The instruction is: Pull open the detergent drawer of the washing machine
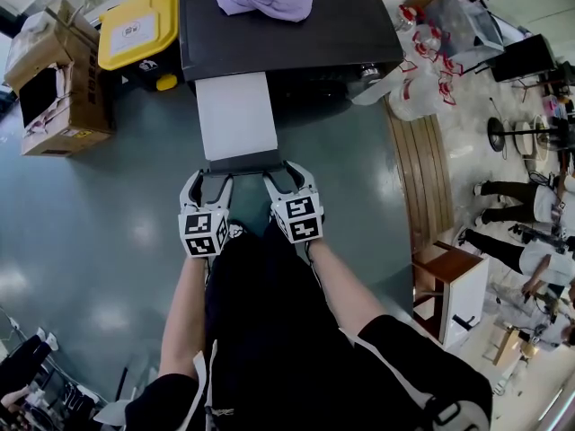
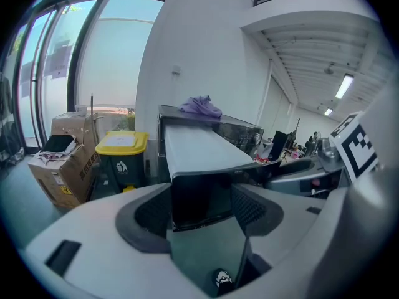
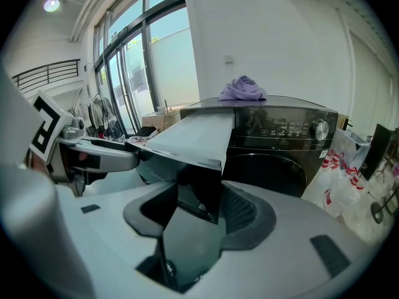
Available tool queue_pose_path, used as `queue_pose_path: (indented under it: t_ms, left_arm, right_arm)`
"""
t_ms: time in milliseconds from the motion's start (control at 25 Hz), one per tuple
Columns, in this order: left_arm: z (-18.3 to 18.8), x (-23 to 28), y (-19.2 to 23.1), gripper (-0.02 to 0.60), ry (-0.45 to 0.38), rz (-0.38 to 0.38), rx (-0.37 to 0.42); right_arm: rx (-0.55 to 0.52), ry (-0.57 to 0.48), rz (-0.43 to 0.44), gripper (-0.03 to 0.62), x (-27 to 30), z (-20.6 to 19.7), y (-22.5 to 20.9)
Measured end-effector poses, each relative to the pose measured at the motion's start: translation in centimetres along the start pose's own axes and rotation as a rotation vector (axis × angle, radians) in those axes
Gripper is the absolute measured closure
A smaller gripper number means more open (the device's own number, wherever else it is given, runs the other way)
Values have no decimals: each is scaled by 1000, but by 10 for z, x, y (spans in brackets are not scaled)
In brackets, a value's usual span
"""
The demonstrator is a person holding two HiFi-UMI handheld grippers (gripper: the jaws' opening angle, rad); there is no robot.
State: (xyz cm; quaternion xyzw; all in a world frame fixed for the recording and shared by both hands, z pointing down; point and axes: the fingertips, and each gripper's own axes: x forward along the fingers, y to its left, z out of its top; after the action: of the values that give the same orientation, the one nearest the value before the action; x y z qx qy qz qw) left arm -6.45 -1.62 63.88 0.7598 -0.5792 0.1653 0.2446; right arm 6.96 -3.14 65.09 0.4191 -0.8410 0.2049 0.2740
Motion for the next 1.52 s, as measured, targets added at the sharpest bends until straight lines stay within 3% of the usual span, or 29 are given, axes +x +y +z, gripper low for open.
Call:
queue_pose_path:
  t_ms: [1520]
  left_arm:
    - [-17,-17,-9,299,20,-2,5]
  right_arm:
    - [6,13,0,379,-15,-19,9]
